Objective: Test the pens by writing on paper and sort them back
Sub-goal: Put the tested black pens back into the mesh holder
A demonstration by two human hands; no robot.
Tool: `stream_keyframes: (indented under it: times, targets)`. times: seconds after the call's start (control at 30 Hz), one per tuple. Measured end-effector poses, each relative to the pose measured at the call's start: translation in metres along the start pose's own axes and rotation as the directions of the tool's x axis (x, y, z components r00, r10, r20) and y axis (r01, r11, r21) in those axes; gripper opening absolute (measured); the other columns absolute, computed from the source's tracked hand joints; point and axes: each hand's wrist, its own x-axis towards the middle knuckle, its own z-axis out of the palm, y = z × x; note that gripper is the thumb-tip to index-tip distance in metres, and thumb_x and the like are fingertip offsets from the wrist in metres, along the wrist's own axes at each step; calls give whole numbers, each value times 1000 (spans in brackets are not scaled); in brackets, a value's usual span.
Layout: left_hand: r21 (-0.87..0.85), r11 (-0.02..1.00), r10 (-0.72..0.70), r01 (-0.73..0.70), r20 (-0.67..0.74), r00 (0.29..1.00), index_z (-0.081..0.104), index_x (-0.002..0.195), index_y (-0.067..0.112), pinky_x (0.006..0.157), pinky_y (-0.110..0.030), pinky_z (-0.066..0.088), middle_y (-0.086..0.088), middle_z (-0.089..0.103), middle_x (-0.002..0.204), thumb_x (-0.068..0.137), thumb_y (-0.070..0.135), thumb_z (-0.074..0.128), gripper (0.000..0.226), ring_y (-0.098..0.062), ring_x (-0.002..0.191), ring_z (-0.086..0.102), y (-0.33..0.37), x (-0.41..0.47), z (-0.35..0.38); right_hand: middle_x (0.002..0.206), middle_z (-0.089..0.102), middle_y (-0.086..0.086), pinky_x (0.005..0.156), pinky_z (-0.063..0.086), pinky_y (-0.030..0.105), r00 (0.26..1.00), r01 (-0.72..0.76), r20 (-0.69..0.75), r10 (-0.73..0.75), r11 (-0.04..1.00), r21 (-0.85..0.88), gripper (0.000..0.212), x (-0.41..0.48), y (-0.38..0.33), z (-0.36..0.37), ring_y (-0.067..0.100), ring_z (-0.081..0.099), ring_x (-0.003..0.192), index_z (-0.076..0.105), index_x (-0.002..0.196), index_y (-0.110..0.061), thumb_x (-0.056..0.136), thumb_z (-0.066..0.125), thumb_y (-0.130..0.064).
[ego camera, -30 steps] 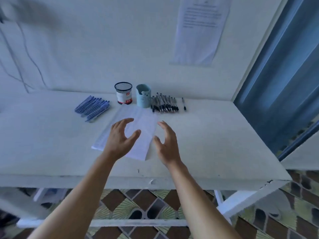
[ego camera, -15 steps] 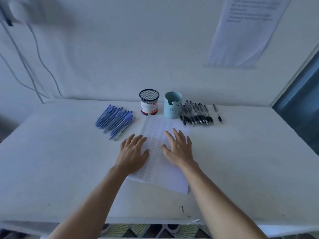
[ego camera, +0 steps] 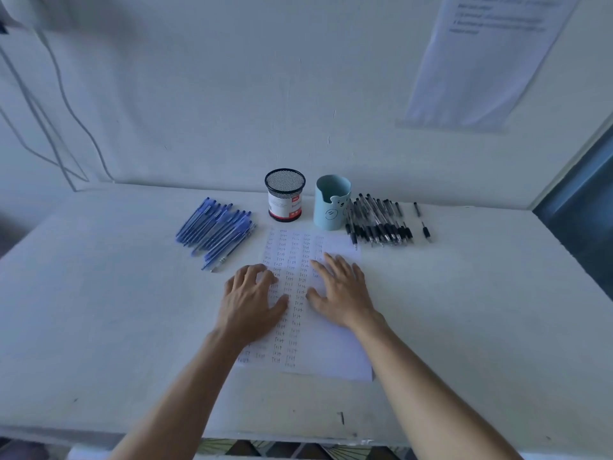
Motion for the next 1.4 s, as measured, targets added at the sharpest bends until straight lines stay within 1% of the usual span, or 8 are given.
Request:
stream_keyframes:
  times: [0.1,0.47,0.6,0.8,1.0,1.1,1.2,1.4]
  targets:
    - [12,1000,1,-1,4,1000,55,124,26,113,-39,26,5,46,142,79,70,23,71,-19,137,34,1,0,0,167,5,-1,122,-3,46,1000,9,-4,-9,1000,2,66,0,0,-1,20,0,153,18,157,-32,98,40,-52]
    - [28,998,-48,49,-16,999,52,124,29,110,-40,29,4,46,141,90,58,53,45,-21,134,36,4,9,-1,166,11,-1,122,1,45,999,38,-7,-38,999,32,73,4,2,-3,20,5,153,24,155,-32,88,33,-59]
    - [-39,994,-99,97,-54,994,55,123,27,109,-43,32,2,43,142,90,57,58,45,-22,136,33,10,24,-8,165,18,-3,121,0,42,993,13,-116,3,991,135,74,5,3,-3,17,9,152,29,154,-33,84,29,-57]
    - [-204,977,-106,67,-185,977,44,139,14,108,-48,41,-12,34,148,94,21,59,49,-33,134,37,25,81,-23,158,32,-5,119,8,45,957,-102,-255,142,981,165,64,4,25,-12,15,21,147,43,146,-31,86,28,-48]
    - [-142,988,-78,55,-164,983,21,156,22,87,-47,50,-7,7,165,99,3,47,65,-39,132,39,37,142,-26,163,22,-8,117,10,45,986,-100,-129,102,995,21,84,-3,47,-7,17,13,150,32,152,-35,77,8,-63]
    - [-145,989,-51,24,-185,981,35,148,13,91,-52,52,-16,26,156,99,3,50,52,-42,123,49,33,159,-22,163,20,-10,118,9,45,988,-96,-120,96,995,4,86,-3,48,-4,16,11,150,29,152,-36,75,4,-67]
    - [-210,977,-37,-30,-308,951,52,127,-1,81,-55,54,-25,48,126,96,-4,51,31,-45,100,57,31,166,-22,164,17,-10,119,7,46,990,-102,-103,101,995,-3,87,-4,48,-4,16,8,151,26,153,-37,76,3,-68]
    - [-244,955,24,-169,-505,863,57,110,-6,74,-49,52,-26,53,110,95,-6,50,17,-42,88,57,38,152,-35,166,8,-11,121,0,45,994,-86,-64,85,996,-9,80,-6,48,-4,15,0,152,18,156,-38,82,3,-66]
